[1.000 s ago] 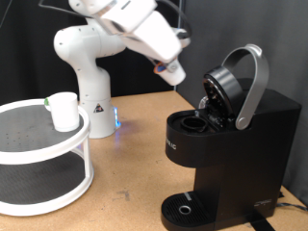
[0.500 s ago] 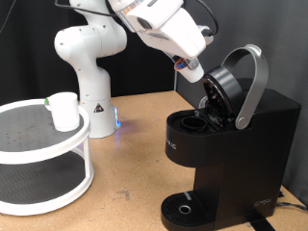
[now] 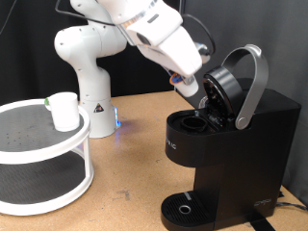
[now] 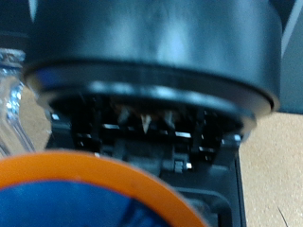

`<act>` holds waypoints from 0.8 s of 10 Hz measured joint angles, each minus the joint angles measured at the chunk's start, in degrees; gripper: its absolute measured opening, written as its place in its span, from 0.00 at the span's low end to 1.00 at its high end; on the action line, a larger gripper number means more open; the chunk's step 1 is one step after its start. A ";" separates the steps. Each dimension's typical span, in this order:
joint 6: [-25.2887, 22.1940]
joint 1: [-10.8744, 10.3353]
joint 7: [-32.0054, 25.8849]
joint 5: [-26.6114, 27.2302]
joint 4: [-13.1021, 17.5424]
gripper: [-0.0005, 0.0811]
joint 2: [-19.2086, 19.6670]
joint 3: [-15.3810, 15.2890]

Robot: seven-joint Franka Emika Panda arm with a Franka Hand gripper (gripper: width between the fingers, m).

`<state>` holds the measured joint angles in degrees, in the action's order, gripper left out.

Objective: Make a cup of coffee with the keurig machine

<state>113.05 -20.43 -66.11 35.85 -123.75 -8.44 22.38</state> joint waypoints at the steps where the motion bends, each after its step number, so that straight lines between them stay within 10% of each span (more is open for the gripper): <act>1: 0.89 0.00 0.02 -0.75 -0.15 0.54 0.71 -0.17; 8: 5.25 -0.06 0.02 -1.81 -1.35 0.54 4.64 -2.14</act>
<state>118.30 -20.49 -66.10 34.04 -125.10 -3.80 20.24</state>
